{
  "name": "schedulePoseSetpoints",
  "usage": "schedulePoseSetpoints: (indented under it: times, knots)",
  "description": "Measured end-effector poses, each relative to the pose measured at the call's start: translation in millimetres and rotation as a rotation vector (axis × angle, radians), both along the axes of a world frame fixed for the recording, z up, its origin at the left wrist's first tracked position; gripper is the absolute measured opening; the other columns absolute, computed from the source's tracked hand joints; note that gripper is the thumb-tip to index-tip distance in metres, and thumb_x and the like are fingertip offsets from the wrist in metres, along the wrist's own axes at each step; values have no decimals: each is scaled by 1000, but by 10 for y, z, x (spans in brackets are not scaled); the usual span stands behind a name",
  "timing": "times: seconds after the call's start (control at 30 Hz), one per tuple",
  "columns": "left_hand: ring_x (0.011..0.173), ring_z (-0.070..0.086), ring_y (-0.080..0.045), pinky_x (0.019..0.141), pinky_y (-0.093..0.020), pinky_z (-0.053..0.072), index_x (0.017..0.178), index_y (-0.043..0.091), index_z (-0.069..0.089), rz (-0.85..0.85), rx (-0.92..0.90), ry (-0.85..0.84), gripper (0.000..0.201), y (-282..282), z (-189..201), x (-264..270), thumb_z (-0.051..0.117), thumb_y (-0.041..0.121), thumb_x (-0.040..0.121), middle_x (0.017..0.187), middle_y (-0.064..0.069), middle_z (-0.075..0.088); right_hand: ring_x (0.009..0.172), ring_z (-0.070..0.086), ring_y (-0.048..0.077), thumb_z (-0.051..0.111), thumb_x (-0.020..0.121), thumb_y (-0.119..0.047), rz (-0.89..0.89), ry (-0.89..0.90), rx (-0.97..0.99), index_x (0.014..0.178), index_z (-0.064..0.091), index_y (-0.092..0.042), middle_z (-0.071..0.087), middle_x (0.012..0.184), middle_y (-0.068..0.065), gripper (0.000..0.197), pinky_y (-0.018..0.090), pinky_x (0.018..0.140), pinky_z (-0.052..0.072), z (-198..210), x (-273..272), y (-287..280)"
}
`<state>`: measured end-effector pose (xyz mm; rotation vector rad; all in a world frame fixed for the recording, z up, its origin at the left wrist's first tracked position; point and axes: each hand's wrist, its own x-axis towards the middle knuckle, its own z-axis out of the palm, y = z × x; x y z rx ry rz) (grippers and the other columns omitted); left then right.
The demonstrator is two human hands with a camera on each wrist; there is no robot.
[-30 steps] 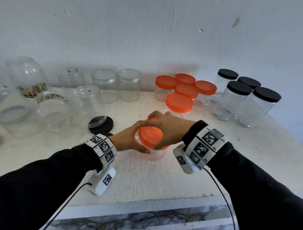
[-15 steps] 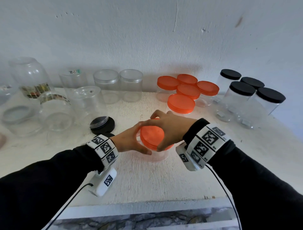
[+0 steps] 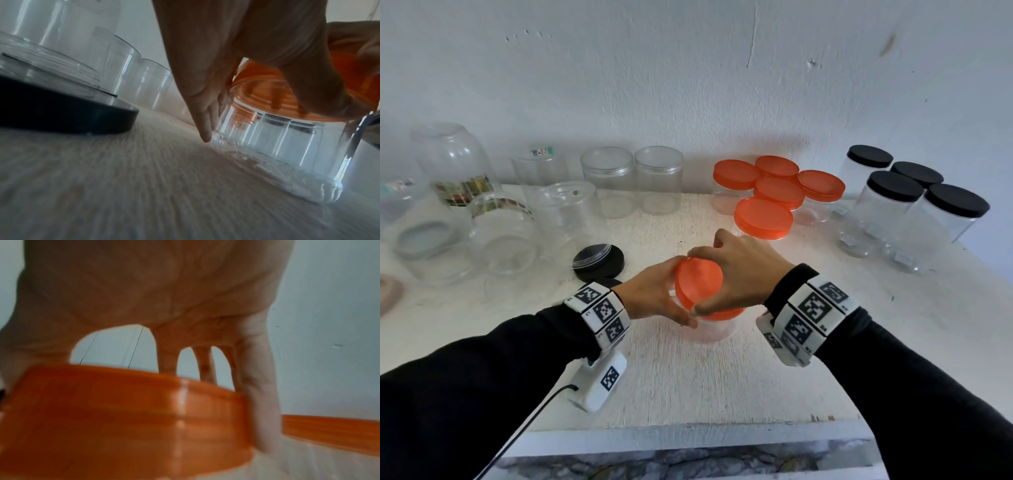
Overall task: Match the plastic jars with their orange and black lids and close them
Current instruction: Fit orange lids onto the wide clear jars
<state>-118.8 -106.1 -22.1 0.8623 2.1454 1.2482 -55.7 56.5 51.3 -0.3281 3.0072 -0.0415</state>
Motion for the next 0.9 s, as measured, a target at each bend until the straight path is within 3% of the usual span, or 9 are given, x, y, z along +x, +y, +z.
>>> schedulePoseSetpoints:
  times: [0.13, 0.27, 0.33, 0.4, 0.53, 0.7, 0.8, 0.9]
  knots:
    - [113, 53, -13, 95, -31, 47, 122, 27, 25, 34, 28, -69, 93, 18, 6, 63, 88, 12, 55, 116, 5, 55, 102, 39, 19, 65, 64, -68, 16, 7, -75, 139, 33, -41, 40, 130, -5, 85, 31, 84, 38, -81, 50, 114]
    - [112, 57, -13, 90, -30, 49, 114, 30, 35, 30, 84, -183, 77, -17, 17, 55, 86, 19, 56, 113, 2, 62, 116, 31, 18, 68, 66, -64, 62, -50, -162, 139, 30, -46, 28, 143, -15, 84, 30, 92, 34, -121, 105, 307]
    - [113, 56, -9, 92, -32, 49, 114, 29, 42, 68, 126, -183, 75, 9, 24, 53, 84, 31, 52, 117, 4, 61, 120, 27, 19, 69, 68, -61, 80, -64, -168, 140, 29, -45, 23, 146, -15, 83, 33, 97, 34, -140, 97, 382]
    - [113, 54, -6, 95, -34, 49, 111, 33, 49, 139, 142, -109, 71, 100, 50, 74, 81, 40, 48, 119, 7, 57, 126, 23, 21, 69, 69, -58, 71, -66, -196, 140, 31, -43, 20, 149, -12, 82, 39, 101, 35, -156, 85, 464]
    - [107, 56, -4, 92, -33, 51, 102, 39, 54, 215, 145, 0, 56, 393, 98, 156, 84, 30, 55, 113, 7, 58, 128, 19, 19, 70, 71, -55, 74, 19, -224, 136, 43, -36, 25, 141, -3, 73, 39, 104, 33, -187, 133, 714]
    - [105, 58, -6, 89, -26, 51, 115, 23, 56, 184, 61, 105, 46, 802, 159, 197, 77, 21, 73, 112, 6, 61, 115, 31, 10, 66, 77, -49, 83, 59, -200, 132, 49, -32, 38, 128, -5, 60, 26, 89, 38, -170, 268, 1157]
    - [94, 60, -2, 77, -14, 50, 109, 16, 62, 196, 68, 240, 32, 972, 240, 140, 71, 21, 79, 106, 4, 65, 119, 34, 11, 66, 80, -43, 67, 37, -200, 132, 49, -31, 40, 132, -7, 56, 32, 87, 45, -144, 325, 1448]
    - [90, 57, 0, 70, -10, 45, 103, 17, 62, 284, 147, 478, 23, 1129, 331, 32, 69, 20, 82, 99, 8, 62, 126, 31, 12, 63, 84, -39, 49, 35, -189, 133, 48, -29, 38, 138, -8, 52, 31, 91, 43, -147, 343, 1712]
